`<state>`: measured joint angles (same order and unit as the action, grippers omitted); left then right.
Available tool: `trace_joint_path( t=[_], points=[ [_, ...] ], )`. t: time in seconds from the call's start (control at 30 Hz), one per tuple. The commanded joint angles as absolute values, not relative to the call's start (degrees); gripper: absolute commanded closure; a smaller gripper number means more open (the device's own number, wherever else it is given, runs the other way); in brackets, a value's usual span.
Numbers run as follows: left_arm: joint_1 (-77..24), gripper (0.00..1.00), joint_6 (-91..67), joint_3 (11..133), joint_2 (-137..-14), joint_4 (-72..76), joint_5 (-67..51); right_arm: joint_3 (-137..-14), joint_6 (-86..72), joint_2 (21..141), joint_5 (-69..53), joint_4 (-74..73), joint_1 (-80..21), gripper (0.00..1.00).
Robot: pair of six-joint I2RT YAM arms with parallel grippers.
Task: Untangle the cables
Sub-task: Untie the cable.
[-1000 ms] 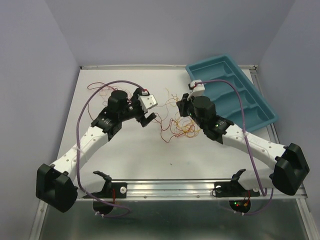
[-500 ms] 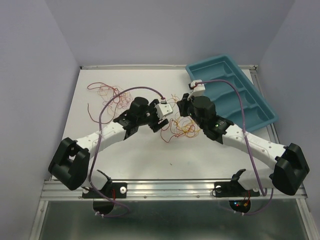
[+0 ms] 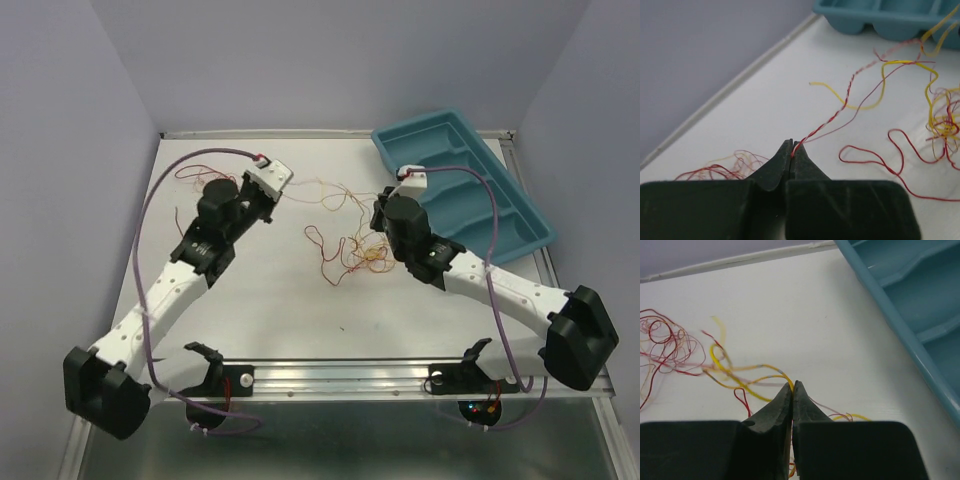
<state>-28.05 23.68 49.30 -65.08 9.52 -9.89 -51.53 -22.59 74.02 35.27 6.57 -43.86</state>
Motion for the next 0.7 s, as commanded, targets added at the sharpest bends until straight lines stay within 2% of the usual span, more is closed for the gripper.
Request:
trace_joint_path(
  t=[0.0, 0.17, 0.33, 0.43, 0.47, 0.57, 0.6, 0.63, 0.67],
  points=[
    [-24.9, 1.0, 18.6, 57.8, -57.7, 6.7, -7.9, -52.5, -27.4, 76.1, 43.6, 4.7, -42.9, 0.98],
    [-20.8, 1.0, 13.7, 73.2, -62.1, 0.3, 4.4, -53.3, -29.1, 78.7, 42.2, 3.3, -41.5, 0.99],
    [-13.0, 1.0, 10.5, 85.1, -64.5, 0.4, 9.9, -55.5, -28.7, 82.9, 36.1, 2.5, -40.8, 0.99],
    [-10.5, 1.0, 10.7, 91.3, -66.0, 0.1, 9.3, -57.0, -25.9, 85.0, 26.8, 2.5, -40.9, 0.99],
    [-10.4, 1.0, 10.9, 92.5, -66.7, -1.7, 8.0, -57.3, -24.4, 85.3, 19.2, 3.3, -40.9, 0.99],
    [-10.3, 1.0, 11.6, 97.3, -67.9, -2.3, 5.0, -57.2, -19.8, 85.6, 5.7, 6.6, -41.1, 0.75],
    [-10.4, 1.0, 11.5, 99.2, -68.7, -2.8, 5.1, -57.0, -18.3, 85.3, 4.4, 7.1, -41.4, 0.41],
    [-10.3, 1.0, 11.4, 104.6, -69.6, -3.6, 5.1, -56.8, -17.9, 85.2, 4.0, 7.8, -42.2, 0.26],
    [-10.4, 1.0, 11.9, 107.9, -72.0, -6.0, 3.5, -56.2, -17.4, 84.2, 3.8, 9.4, -42.4, 0.16]
  ],
)
